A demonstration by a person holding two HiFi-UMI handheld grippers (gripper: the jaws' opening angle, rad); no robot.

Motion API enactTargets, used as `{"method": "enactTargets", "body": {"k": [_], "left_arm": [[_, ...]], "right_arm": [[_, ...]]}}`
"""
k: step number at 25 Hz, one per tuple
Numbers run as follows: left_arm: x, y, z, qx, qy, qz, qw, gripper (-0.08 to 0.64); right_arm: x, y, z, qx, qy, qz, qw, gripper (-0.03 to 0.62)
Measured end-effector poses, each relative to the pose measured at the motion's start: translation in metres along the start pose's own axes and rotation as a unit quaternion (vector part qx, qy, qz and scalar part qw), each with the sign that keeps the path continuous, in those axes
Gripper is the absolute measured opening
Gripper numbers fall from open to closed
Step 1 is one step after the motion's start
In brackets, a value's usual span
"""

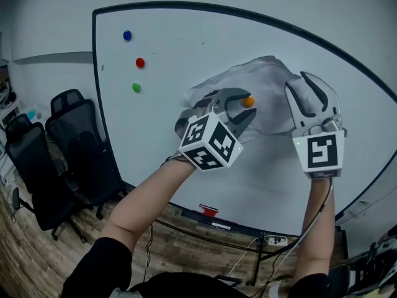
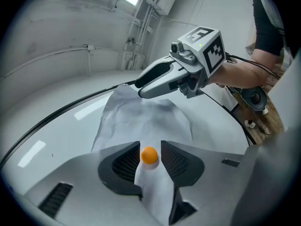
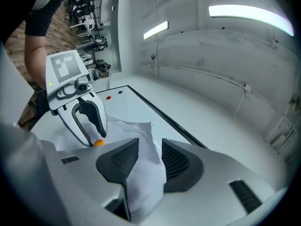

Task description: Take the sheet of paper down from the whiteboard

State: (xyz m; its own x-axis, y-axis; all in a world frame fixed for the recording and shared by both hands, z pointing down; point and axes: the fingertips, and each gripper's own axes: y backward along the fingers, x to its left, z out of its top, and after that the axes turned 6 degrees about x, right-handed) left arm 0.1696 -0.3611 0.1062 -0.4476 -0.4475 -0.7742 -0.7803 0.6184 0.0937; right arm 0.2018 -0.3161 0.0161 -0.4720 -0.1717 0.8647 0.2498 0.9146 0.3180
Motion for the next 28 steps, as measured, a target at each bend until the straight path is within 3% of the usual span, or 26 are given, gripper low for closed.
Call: {"method": "enactTargets", "body": {"k": [18,28], "left_arm": [[-0.001,-0.015,-0.013,0.025,-0.036,0.032,0.9985,0.140],[0.000,-0.014,-0.012,0.009,-0.034,0.040,0.9986,0.135]], "right_arm": [[0.001,-0.024,0.005,0.018,0.041,0.003,0.999,0.141],[-0.001,-0.031,0.004,0.029,0.049,-0.018,0.998,0.029]]}}
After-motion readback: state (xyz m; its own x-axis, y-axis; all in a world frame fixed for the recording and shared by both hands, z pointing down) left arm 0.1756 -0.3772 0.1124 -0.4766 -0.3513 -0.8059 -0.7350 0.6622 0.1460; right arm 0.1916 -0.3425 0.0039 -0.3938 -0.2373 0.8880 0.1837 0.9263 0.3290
